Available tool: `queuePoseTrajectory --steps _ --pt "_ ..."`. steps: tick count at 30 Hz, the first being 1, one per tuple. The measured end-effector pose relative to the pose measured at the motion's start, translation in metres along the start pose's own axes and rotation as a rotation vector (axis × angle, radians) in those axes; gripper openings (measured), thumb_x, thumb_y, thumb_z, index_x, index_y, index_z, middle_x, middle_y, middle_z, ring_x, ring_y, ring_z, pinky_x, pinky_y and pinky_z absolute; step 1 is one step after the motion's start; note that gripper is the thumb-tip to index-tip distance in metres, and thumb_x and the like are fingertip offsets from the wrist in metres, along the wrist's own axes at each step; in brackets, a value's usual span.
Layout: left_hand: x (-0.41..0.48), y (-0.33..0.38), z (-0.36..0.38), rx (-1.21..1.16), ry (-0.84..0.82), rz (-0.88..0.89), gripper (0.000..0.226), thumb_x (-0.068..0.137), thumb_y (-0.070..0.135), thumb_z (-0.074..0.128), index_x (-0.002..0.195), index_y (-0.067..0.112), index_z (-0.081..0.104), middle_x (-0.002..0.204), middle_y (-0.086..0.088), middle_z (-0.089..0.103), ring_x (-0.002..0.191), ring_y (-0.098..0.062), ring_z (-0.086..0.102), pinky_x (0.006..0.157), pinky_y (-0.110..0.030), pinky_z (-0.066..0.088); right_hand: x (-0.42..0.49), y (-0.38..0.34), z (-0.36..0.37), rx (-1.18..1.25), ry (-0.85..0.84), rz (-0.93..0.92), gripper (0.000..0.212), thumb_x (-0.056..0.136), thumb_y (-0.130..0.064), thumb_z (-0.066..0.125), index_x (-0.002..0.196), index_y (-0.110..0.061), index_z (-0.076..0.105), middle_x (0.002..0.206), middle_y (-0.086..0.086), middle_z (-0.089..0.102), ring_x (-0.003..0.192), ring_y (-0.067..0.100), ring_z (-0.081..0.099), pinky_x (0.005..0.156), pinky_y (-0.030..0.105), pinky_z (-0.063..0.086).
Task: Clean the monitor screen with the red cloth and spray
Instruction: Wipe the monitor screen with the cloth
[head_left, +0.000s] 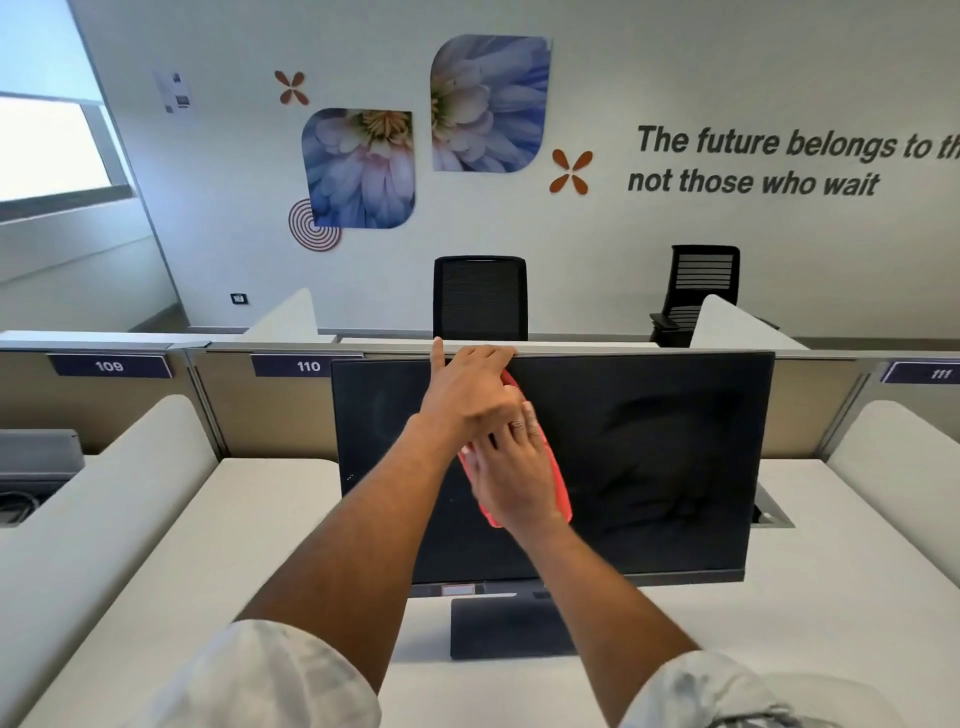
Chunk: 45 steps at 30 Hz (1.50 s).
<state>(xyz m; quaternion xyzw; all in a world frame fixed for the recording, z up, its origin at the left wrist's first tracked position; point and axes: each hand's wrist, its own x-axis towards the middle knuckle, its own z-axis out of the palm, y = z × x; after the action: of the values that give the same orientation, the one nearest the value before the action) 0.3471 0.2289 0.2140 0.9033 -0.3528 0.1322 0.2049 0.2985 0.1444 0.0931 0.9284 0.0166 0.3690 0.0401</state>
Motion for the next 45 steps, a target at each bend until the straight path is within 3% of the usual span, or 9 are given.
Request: queuePoseTrajectory --steps 7,9,14,22,26,32,37,40,45 --pt "0.001 0.004 0.000 0.014 0.004 0.031 0.065 0.077 0.031 0.037 0.140 0.018 0.041 0.145 0.000 0.044 0.137 -0.019 0.031 0.114 -0.060 -0.008 -0.011 0.112 -0.024 0.068 0.148 0.693 0.065 0.101 -0.039 0.033 0.154 -0.007 0.015 0.161 0.023 0.011 0.148 0.042 0.012 0.118 0.057 0.020" --pt "0.001 0.004 0.002 0.028 0.013 0.039 0.065 0.077 0.032 0.037 0.141 0.019 0.040 0.146 0.000 0.043 0.139 -0.020 0.029 0.113 -0.061 -0.009 -0.008 0.121 -0.028 0.100 0.143 0.754 0.064 0.102 -0.041 0.028 0.155 -0.009 0.011 0.162 0.022 0.006 0.149 0.040 0.007 0.120 0.055 0.017" --pt "0.000 0.002 0.005 0.050 0.039 0.034 0.066 0.075 0.032 0.037 0.140 0.019 0.041 0.143 0.000 0.045 0.137 -0.020 0.031 0.113 -0.061 -0.009 0.012 0.070 -0.021 0.089 0.165 0.650 0.063 0.102 -0.039 0.031 0.153 -0.005 0.016 0.160 0.025 0.014 0.148 0.044 0.012 0.120 0.055 0.015" --pt "0.000 -0.004 0.008 0.060 0.058 0.011 0.062 0.081 0.044 0.038 0.142 0.031 0.040 0.147 0.004 0.043 0.139 -0.021 0.031 0.111 -0.056 -0.014 -0.009 0.001 0.014 0.033 0.003 -0.043 0.062 0.101 -0.040 0.037 0.155 -0.018 0.016 0.161 0.012 0.020 0.150 0.034 0.015 0.123 0.044 0.009" --pt "-0.001 0.000 0.006 0.022 0.055 0.023 0.065 0.078 0.039 0.037 0.142 0.029 0.041 0.146 0.004 0.044 0.139 -0.017 0.029 0.113 -0.053 -0.015 -0.031 0.037 0.017 -0.019 0.064 -0.012 0.064 0.102 -0.041 0.037 0.156 -0.016 0.013 0.163 0.012 0.013 0.151 0.034 0.010 0.123 0.046 0.014" --pt "-0.003 0.002 0.006 0.040 0.079 0.021 0.063 0.079 0.038 0.039 0.141 0.028 0.042 0.144 0.006 0.044 0.138 -0.014 0.030 0.115 -0.053 -0.014 -0.078 0.116 0.012 0.034 0.105 0.477 0.060 0.102 -0.040 0.029 0.154 -0.011 0.016 0.161 0.019 0.017 0.149 0.039 0.013 0.120 0.053 0.018" --pt "-0.002 0.001 0.008 0.056 0.096 0.017 0.061 0.082 0.046 0.040 0.140 0.029 0.042 0.143 0.007 0.046 0.137 -0.015 0.031 0.115 -0.055 -0.012 -0.073 0.091 0.017 0.120 0.129 0.720 0.064 0.103 -0.040 0.030 0.154 -0.007 0.012 0.161 0.021 0.011 0.149 0.041 0.009 0.120 0.055 0.016" --pt "-0.002 -0.002 0.010 0.097 0.102 0.007 0.063 0.084 0.060 0.039 0.140 0.031 0.041 0.144 0.007 0.045 0.138 -0.016 0.031 0.113 -0.054 -0.012 -0.075 0.052 0.028 0.100 0.106 0.588 0.067 0.102 -0.043 0.033 0.154 -0.007 0.011 0.160 0.023 0.015 0.148 0.044 0.010 0.121 0.054 0.012" --pt "0.000 -0.001 0.013 0.118 0.115 0.007 0.078 0.078 0.078 0.029 0.140 0.032 0.041 0.145 0.006 0.045 0.139 -0.017 0.031 0.113 -0.054 -0.013 -0.116 -0.009 0.056 0.090 -0.007 0.086 0.066 0.102 -0.042 0.033 0.155 -0.014 0.009 0.163 0.015 0.011 0.147 0.041 0.016 0.122 0.051 0.009"
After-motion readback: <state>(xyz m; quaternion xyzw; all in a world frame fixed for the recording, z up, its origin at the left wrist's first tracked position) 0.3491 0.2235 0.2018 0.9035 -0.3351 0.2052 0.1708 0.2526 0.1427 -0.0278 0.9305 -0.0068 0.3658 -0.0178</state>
